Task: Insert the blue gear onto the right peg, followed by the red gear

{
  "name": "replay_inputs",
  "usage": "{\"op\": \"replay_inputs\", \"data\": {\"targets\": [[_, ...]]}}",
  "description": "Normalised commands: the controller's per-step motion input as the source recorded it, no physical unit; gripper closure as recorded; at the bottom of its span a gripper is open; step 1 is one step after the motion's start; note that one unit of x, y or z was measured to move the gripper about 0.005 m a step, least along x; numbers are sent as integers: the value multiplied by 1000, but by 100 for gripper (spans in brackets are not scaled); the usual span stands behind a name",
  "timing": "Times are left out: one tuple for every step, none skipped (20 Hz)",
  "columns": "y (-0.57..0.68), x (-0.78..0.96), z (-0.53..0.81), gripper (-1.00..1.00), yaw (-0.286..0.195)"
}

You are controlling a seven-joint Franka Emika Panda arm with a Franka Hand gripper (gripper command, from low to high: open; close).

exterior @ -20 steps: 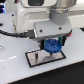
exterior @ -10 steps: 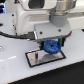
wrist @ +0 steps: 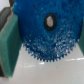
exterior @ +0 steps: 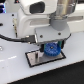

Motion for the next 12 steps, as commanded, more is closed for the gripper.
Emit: {"op": "replay_inputs", "data": {"targets": [[-2, 67, -77, 100, 0], [-5, 103, -99, 100, 0], [1, 35, -127, 100, 0], [3, 106, -170, 100, 0], [8, 122, -130, 100, 0], [14, 147, -141, 100, 0], [-1, 137, -200, 100, 0], [11, 117, -160, 100, 0], [21, 134, -138, 100, 0], [19, 72, -136, 100, 0], [-1, 31, -93, 100, 0], [11, 68, -78, 100, 0]]}}
